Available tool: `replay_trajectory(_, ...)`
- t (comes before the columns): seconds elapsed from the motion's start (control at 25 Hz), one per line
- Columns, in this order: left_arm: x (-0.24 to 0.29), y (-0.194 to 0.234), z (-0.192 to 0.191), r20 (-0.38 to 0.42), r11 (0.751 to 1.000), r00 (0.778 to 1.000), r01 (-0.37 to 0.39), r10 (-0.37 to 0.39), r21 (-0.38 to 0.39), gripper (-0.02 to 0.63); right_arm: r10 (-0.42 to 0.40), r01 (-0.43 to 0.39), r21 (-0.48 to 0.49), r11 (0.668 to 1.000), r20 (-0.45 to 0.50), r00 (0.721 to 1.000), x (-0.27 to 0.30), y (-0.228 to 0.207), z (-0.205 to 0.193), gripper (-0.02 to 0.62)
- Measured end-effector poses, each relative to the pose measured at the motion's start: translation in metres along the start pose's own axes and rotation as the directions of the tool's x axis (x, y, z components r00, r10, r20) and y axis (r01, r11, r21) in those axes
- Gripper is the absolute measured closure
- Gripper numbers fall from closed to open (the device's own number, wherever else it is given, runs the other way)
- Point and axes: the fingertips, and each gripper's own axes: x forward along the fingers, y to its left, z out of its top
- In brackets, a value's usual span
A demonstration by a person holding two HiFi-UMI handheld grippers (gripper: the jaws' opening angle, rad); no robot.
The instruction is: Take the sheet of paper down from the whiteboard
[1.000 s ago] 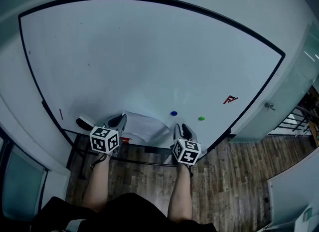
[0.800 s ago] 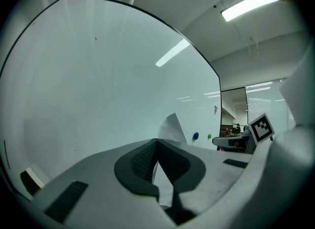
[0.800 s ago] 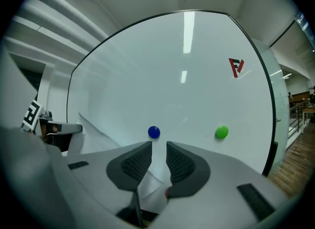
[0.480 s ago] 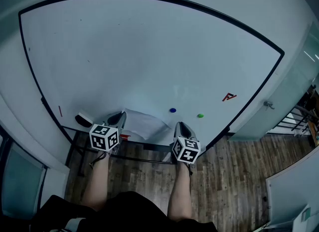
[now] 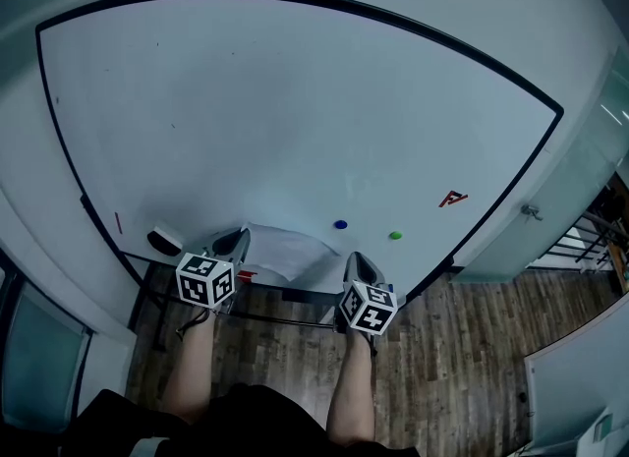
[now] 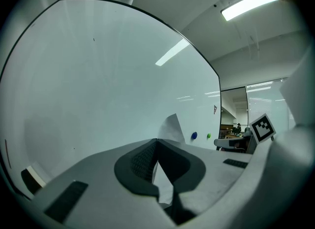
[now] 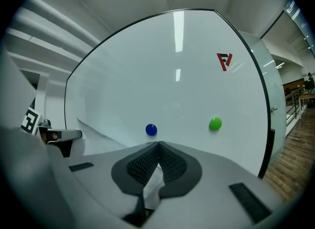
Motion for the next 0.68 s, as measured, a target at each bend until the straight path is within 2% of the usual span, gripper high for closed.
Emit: replay_trajectory(0.68,0.008,0.002,-0.007,-0.025,1.000,1.000,0.006,-0.006,-0.004,0.584,0.009,-0.009,0.011,1.000,-0.005,1.000,0.010,-0.001,-0.002,0.571)
